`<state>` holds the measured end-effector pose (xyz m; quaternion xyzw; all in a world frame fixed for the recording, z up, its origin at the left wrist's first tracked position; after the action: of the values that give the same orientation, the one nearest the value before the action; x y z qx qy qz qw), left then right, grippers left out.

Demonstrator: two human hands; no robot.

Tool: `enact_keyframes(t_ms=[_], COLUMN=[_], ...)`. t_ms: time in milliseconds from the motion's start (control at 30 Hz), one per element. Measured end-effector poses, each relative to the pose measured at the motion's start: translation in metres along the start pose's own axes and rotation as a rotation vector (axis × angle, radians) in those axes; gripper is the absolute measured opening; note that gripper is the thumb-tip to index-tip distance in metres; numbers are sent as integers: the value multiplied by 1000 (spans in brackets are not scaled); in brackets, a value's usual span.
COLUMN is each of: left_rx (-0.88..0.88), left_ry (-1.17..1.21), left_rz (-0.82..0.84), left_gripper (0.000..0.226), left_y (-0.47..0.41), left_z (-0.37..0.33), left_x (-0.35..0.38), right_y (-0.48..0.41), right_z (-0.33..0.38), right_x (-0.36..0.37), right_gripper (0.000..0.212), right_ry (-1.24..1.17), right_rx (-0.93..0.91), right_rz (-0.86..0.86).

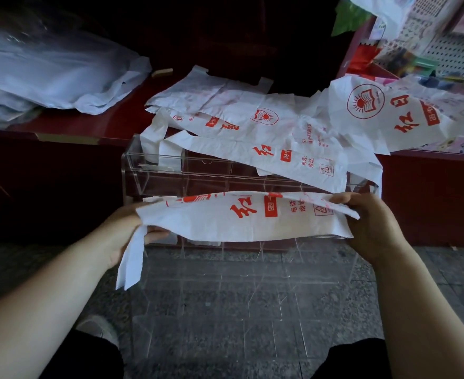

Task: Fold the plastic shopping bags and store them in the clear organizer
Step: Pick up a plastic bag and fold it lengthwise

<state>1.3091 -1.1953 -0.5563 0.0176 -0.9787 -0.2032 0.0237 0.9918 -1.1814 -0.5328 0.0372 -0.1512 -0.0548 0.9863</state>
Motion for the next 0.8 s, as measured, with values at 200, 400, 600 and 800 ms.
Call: enact_keyframes(t_ms=[200, 400, 600, 800], left_rx=[137, 195, 253, 503], left_ry=[-214, -396, -892, -659], left_rz=[-43, -80, -184, 120], left_gripper=[26, 27, 26, 57], left_y=[-6, -10, -7, 40], left_z=[6, 10, 11, -7], left_x=[-5, -5, 5, 49], right_y=[-1, 2, 9, 17], right_z=[-4, 1, 10, 14], right_x=[0, 7, 33, 96], right_gripper=[29, 22, 19, 24], right_ry=[149, 227, 339, 526], right_rx=[-8, -78, -161, -208], right_rz=[-80, -128, -63, 212])
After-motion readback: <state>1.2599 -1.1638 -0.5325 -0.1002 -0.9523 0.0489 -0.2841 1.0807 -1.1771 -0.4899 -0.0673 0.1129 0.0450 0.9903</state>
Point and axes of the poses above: each hand's wrist, its own y-axis away from the middle knuckle, its own x-axis out of the palm, z = x × y, the point moved 2 cm from there along -y, towards the middle knuckle, and after that the axes turned 5 degrees about -x, right-handed, at the moved point
